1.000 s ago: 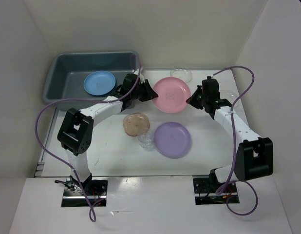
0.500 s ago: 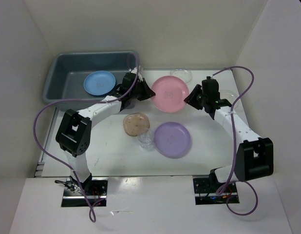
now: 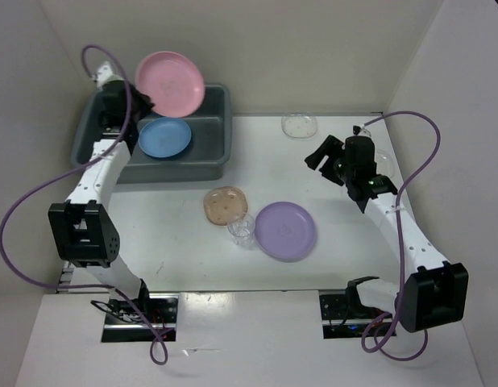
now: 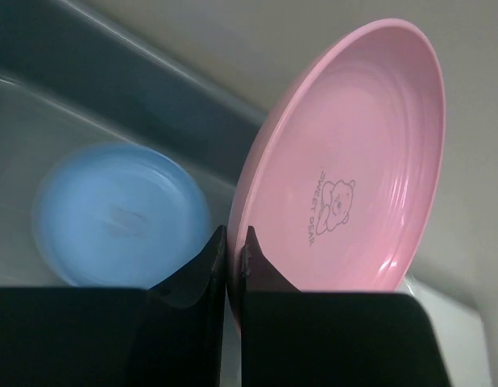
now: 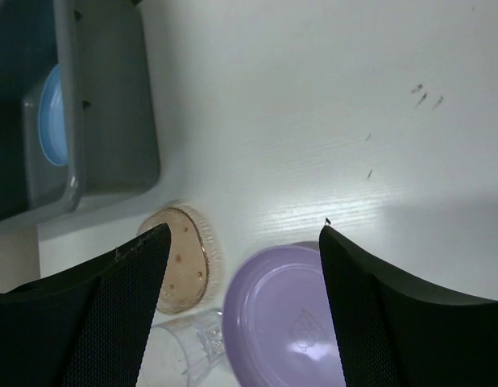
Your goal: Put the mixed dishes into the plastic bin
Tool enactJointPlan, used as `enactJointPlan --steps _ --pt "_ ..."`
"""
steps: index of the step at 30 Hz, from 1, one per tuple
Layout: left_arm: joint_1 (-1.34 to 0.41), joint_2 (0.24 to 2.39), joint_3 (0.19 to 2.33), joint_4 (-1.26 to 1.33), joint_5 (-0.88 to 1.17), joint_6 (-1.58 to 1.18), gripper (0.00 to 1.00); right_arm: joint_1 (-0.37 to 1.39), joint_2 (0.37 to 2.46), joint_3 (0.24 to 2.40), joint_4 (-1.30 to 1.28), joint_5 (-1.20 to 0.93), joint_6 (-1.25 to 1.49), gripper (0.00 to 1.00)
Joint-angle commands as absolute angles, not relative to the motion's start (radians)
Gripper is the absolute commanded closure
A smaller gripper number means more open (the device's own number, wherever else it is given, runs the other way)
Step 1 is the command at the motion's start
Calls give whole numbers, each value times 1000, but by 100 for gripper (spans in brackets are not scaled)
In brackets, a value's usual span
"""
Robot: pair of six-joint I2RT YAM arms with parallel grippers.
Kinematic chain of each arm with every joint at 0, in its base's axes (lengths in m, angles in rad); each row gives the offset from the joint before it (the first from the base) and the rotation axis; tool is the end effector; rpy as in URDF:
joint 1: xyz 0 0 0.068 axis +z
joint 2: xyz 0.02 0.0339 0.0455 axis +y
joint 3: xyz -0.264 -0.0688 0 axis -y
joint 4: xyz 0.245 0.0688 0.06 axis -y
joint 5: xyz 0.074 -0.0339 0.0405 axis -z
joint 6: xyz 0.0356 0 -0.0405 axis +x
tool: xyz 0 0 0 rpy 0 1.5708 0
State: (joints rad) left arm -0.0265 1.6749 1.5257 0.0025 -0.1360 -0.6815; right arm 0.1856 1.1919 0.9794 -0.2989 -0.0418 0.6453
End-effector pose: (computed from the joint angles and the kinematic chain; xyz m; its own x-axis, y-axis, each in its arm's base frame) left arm 0.4067 -0.0060 0.3830 -0.0456 -0.6232 -0.7808 -0.1758 0.7744 -0.6078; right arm 0.2651 0.0513 0.3121 -0.5167 0.5144 -0.6844 0.1134 0.8335 0.5408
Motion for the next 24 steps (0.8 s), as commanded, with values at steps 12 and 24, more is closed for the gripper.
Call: enactJointPlan --steps 12,24 --pt "135 1971 1589 -54 -281 -595 100 195 1086 905 -333 41 650 20" --pt "135 2094 1608 -41 -190 -629 37 195 1057 896 -380 69 669 20"
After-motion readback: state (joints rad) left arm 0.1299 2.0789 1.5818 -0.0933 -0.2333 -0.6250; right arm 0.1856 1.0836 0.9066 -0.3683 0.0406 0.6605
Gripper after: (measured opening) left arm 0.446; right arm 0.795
